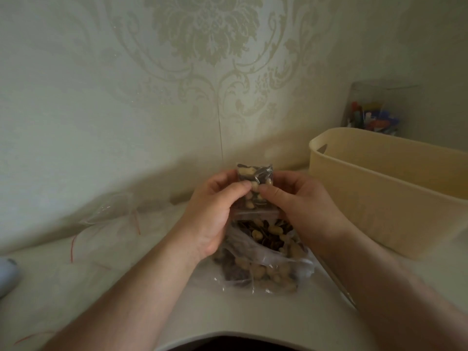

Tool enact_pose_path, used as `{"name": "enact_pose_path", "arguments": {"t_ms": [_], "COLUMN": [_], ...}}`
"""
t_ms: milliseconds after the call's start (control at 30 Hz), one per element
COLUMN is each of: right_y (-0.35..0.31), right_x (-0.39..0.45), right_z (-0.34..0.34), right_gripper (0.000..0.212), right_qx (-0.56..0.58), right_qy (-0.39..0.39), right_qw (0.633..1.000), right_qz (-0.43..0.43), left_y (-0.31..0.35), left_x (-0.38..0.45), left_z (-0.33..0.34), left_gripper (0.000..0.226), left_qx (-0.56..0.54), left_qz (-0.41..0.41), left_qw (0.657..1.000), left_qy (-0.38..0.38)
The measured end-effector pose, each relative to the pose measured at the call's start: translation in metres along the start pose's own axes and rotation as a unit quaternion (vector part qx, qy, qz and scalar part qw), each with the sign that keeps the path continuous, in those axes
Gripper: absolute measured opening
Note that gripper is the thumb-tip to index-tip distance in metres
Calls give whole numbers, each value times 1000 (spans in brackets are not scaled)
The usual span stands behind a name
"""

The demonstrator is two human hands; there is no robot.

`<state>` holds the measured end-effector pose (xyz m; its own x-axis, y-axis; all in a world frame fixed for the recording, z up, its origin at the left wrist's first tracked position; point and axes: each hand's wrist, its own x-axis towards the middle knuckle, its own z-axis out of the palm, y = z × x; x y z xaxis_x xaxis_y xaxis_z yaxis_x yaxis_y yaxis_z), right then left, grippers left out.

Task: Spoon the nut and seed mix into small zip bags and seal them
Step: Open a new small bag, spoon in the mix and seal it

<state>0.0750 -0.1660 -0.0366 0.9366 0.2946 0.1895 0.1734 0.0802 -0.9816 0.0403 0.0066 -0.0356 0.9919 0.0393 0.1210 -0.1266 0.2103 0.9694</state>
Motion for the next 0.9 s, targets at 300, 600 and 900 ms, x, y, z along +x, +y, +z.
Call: {"name": "enact_pose_path", "arguments": {"t_ms": [300, 600, 900], "right_y": [0, 1, 0], "right_x": [-2, -1, 0], "right_z": [2, 4, 3], "right_gripper": [18, 23, 20], "right_qx": [19, -19, 20], "right_qy": [4, 40, 63], "right_qw": [1000, 999, 998], "right_qz": [3, -11, -16], "left_y": [-4, -3, -4], "left_x": [-1, -2, -2], "left_z": [4, 7, 6], "left_gripper": [33, 10, 35], "left_qx": [28, 30, 37], "left_qz": [8, 23, 6], "left_qw": [999, 998, 999], "left_qy": [16, 50, 19]}}
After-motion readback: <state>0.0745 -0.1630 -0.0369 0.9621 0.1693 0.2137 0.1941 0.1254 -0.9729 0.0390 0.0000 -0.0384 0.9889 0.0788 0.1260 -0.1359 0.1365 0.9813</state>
